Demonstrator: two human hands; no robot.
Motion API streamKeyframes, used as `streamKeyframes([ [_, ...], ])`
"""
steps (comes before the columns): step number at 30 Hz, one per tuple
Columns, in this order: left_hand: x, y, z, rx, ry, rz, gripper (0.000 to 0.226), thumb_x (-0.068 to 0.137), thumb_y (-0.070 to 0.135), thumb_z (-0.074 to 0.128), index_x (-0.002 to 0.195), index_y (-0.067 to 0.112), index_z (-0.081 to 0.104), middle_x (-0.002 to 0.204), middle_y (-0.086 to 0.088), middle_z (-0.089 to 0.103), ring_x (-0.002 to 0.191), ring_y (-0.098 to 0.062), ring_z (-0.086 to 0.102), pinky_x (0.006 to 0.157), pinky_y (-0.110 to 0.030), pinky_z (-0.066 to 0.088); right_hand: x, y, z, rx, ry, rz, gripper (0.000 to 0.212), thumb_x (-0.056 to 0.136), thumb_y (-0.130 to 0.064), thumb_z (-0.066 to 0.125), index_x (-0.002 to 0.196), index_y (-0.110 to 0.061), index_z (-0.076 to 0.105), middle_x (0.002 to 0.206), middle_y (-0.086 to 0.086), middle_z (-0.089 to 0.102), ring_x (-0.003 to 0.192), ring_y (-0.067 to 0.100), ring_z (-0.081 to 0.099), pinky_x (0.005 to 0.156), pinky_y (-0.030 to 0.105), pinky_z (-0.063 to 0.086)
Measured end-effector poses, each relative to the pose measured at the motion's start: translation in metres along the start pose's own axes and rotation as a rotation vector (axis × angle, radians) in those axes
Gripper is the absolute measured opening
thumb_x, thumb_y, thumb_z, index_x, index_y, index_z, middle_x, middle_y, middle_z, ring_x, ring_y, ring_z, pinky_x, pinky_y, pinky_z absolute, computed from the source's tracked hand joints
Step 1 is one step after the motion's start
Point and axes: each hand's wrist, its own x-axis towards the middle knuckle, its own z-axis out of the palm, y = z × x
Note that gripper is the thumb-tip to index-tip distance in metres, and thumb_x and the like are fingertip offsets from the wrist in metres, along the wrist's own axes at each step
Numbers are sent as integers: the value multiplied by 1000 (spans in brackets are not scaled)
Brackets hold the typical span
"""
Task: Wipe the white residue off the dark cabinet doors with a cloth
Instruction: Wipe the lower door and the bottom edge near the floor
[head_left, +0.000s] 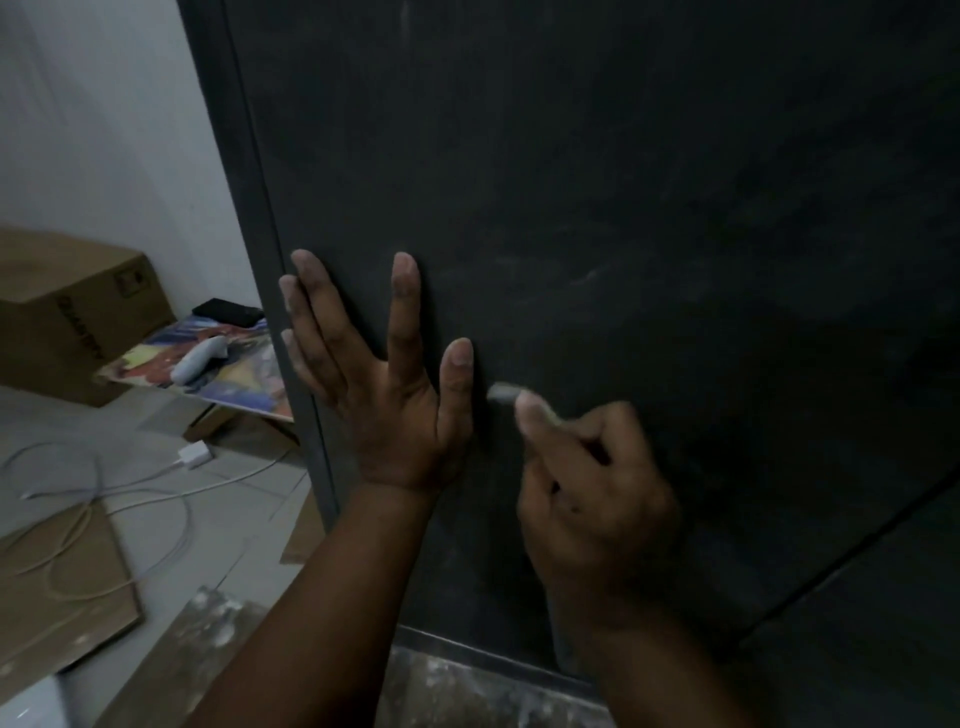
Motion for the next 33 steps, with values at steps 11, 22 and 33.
streamKeyframes([
  [11, 2, -1, -8, 37, -32, 17, 62, 104, 58, 35, 161, 37, 19, 165, -35, 12, 156, -47, 8, 127, -55, 7, 30, -6, -12, 20, -17, -42, 12, 97, -15, 74, 106, -18, 81, 72, 3, 55, 54, 18, 48, 47, 26, 37],
  [22, 2, -51, -1, 30, -16, 189, 68, 104, 65, 35, 164, 43, 12, 169, -21, 7, 160, -34, -1, 124, -63, 10, 15, -4, 11, 21, 158, -1, 13, 98, -16, 72, 108, -19, 80, 78, 2, 54, 60, 16, 46, 45, 33, 38],
  [33, 7, -72, -4, -90, 3, 198, 63, 102, 64, 45, 157, 36, 30, 163, -41, 1, 159, -30, -4, 126, -48, 13, -2, -22, 38, -10, 224, 0, 18, 96, -13, 74, 112, -20, 79, 78, 3, 56, 61, 16, 48, 46, 33, 40],
])
